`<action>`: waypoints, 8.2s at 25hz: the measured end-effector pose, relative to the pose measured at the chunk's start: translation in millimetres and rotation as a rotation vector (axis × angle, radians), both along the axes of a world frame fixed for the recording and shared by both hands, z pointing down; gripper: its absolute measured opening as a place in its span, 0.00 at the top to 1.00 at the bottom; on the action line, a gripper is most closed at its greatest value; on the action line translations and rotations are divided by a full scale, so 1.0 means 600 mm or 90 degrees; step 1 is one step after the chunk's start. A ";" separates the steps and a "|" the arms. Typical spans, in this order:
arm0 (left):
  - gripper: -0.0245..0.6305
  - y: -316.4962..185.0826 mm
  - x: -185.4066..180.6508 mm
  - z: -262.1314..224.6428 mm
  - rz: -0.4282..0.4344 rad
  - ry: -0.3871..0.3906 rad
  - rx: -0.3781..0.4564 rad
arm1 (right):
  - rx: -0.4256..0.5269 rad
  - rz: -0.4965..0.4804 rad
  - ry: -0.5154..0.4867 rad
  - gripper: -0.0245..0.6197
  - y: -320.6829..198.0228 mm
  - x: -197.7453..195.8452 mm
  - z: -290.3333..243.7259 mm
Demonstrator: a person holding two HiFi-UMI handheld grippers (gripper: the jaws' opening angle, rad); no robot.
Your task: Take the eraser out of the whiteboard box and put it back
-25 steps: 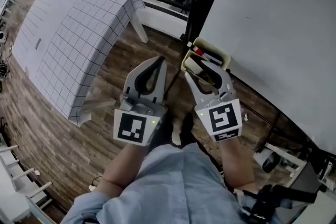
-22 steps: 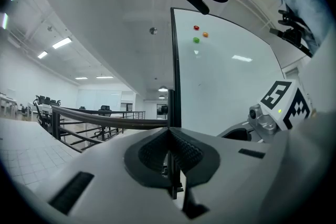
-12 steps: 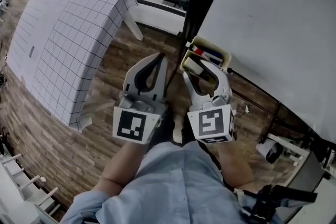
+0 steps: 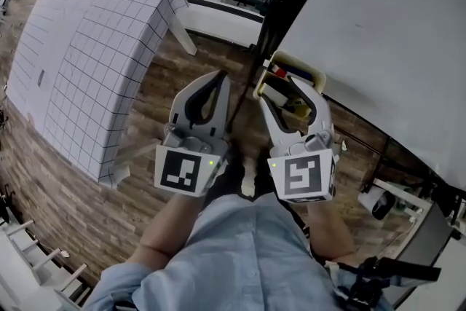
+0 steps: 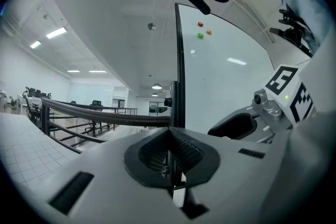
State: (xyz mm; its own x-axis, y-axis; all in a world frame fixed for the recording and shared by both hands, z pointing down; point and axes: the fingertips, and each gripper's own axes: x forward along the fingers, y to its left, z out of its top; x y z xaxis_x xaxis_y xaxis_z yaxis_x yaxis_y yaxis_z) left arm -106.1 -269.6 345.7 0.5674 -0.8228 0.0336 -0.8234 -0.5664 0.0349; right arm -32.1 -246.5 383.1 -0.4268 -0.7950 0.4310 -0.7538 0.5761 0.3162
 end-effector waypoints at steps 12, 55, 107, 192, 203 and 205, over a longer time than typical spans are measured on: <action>0.96 -0.011 0.014 0.001 0.026 0.005 0.001 | -0.062 0.007 0.117 0.65 0.005 -0.004 0.074; 0.96 0.091 0.026 -0.124 -0.016 -0.007 0.112 | 0.070 -0.040 -0.125 0.75 0.057 0.049 -0.178; 0.96 0.102 0.050 -0.140 -0.009 0.004 0.130 | 0.057 -0.048 -0.095 0.75 0.060 0.058 -0.157; 0.96 0.118 0.050 -0.170 -0.017 0.002 0.138 | 0.100 -0.063 -0.239 0.96 0.059 0.066 -0.201; 0.96 0.135 0.052 -0.179 -0.028 -0.009 0.151 | 0.124 -0.065 -0.249 0.96 0.068 0.074 -0.218; 0.96 0.136 0.052 -0.179 -0.030 -0.009 0.151 | 0.124 -0.072 -0.248 0.96 0.069 0.072 -0.218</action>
